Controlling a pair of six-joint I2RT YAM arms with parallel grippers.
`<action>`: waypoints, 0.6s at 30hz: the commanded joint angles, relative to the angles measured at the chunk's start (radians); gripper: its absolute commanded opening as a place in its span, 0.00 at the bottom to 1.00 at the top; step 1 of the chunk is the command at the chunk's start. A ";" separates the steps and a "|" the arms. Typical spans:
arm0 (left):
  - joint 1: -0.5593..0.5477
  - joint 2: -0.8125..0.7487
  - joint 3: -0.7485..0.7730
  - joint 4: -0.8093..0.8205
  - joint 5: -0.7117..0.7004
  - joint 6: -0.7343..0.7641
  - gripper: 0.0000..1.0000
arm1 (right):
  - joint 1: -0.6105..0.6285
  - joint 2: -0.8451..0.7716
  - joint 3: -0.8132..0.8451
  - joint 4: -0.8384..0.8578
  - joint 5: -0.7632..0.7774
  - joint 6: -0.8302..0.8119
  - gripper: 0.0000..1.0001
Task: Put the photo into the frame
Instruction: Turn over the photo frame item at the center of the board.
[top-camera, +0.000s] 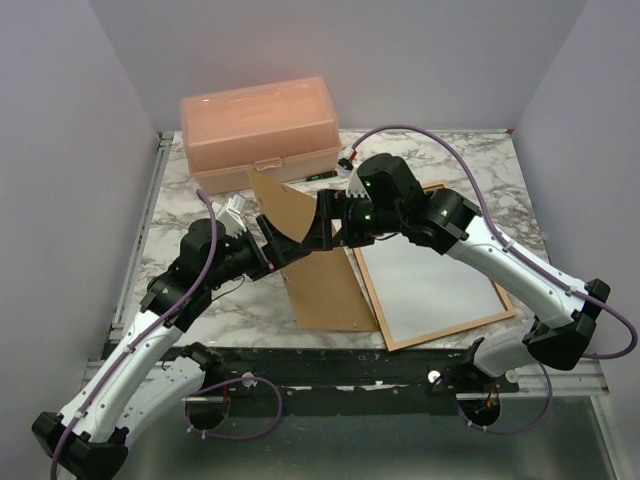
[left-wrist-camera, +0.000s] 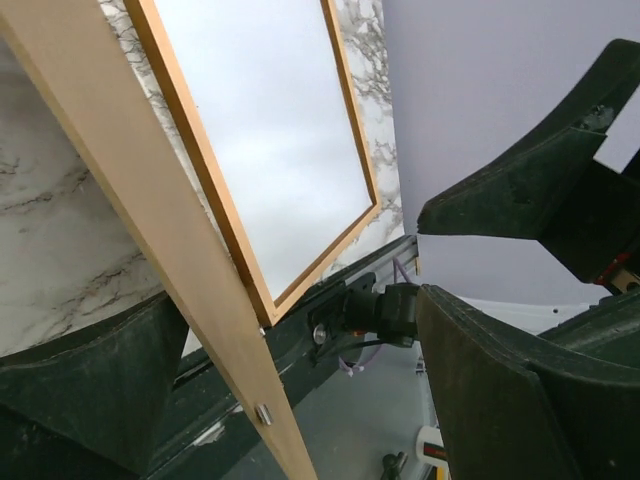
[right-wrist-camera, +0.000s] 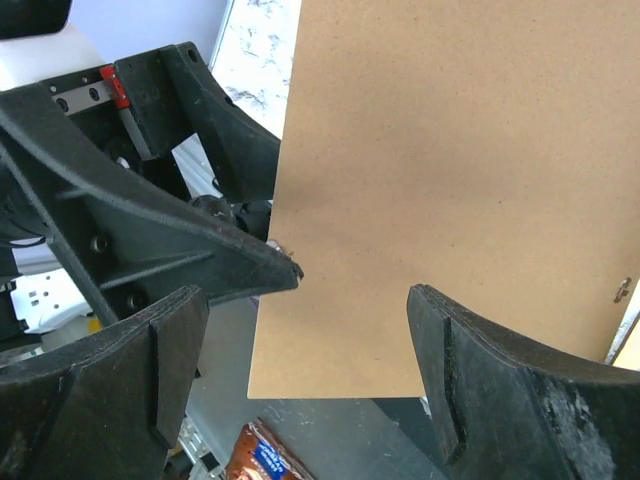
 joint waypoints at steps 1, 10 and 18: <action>0.002 0.009 -0.003 0.018 0.005 -0.002 0.91 | 0.005 -0.041 -0.028 0.024 0.054 0.010 0.89; 0.002 0.047 -0.072 0.026 -0.053 0.005 0.80 | 0.005 -0.061 -0.081 0.019 0.118 0.016 0.88; 0.002 0.072 -0.033 -0.105 -0.158 0.043 0.68 | 0.002 -0.058 -0.141 -0.009 0.189 0.009 0.88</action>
